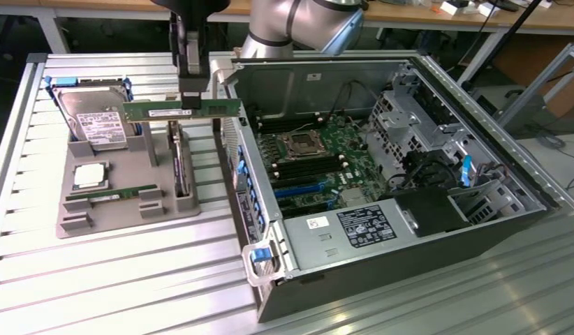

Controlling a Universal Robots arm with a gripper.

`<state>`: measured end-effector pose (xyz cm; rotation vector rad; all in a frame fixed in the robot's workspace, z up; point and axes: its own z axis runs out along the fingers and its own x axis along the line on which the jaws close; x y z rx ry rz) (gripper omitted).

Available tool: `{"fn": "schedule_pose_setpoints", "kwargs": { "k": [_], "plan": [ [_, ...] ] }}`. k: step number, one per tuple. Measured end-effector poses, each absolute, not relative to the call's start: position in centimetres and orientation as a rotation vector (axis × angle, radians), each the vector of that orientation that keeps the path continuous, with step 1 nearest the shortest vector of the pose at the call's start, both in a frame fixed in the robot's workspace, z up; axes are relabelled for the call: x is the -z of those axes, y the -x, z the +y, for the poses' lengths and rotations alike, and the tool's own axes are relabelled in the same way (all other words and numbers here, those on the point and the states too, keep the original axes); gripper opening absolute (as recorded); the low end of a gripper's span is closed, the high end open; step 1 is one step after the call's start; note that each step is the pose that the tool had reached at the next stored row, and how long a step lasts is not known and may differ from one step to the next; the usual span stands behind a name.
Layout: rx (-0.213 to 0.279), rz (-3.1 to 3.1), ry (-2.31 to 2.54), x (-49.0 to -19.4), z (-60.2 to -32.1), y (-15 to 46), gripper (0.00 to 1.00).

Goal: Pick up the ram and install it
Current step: 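Pick up the ram and move it above insertion slot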

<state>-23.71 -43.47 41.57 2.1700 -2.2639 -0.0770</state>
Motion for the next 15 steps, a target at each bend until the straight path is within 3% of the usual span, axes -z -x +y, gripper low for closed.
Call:
{"fn": "schedule_pose_setpoints", "kwargs": {
  "k": [15],
  "plan": [
    [0.077, -2.263, -2.170, -41.6, -43.5, 21.5, 0.13]
  ]
}}
